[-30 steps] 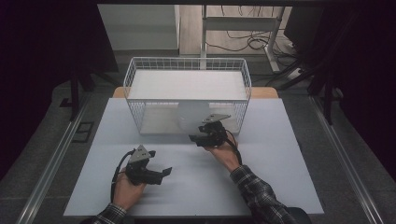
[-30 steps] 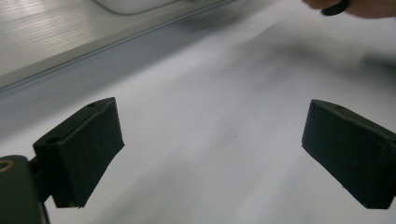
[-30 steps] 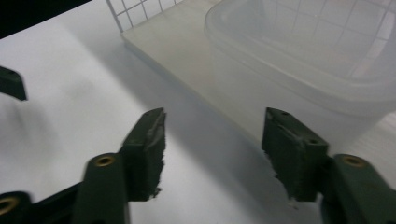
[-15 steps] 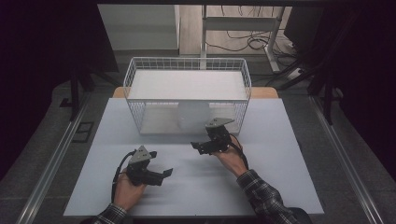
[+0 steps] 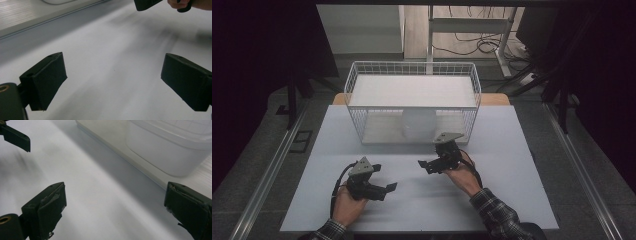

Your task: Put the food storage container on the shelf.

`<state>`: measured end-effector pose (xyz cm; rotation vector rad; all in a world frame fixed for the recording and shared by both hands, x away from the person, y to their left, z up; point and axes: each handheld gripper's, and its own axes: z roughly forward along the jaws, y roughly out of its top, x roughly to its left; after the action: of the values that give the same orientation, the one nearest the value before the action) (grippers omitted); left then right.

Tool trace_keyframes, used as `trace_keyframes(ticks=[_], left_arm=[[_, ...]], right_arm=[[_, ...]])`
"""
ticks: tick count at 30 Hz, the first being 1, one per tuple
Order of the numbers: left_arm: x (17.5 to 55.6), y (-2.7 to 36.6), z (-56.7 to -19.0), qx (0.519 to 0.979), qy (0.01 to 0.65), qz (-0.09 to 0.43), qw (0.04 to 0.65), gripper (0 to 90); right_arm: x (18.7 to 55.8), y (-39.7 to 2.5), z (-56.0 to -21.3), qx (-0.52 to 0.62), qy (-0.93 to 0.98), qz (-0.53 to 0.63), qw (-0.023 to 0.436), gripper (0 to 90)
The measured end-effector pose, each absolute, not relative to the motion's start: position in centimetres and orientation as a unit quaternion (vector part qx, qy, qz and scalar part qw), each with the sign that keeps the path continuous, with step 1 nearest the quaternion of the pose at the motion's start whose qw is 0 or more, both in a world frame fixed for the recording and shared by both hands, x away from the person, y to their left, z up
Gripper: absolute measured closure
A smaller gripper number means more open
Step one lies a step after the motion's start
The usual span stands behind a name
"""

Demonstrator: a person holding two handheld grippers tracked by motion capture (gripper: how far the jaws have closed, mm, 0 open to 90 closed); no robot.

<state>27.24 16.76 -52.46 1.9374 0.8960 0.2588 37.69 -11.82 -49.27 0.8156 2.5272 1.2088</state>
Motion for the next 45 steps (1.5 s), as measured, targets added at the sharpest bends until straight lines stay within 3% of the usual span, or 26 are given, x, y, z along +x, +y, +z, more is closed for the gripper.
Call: trace_keyframes(ticks=[7,45], left_arm=[[26.8,17.0,-52.4,0.793,0.367,0.115,0.473,5.0],[24.5,18.5,-52.5,0.788,0.382,0.121,0.468,5.3]], right_arm=[[36.9,-13.0,-48.7,0.282,0.853,0.424,0.114,0.0],[32.6,-17.3,-48.3,0.292,0.846,0.426,0.134,0.0]])
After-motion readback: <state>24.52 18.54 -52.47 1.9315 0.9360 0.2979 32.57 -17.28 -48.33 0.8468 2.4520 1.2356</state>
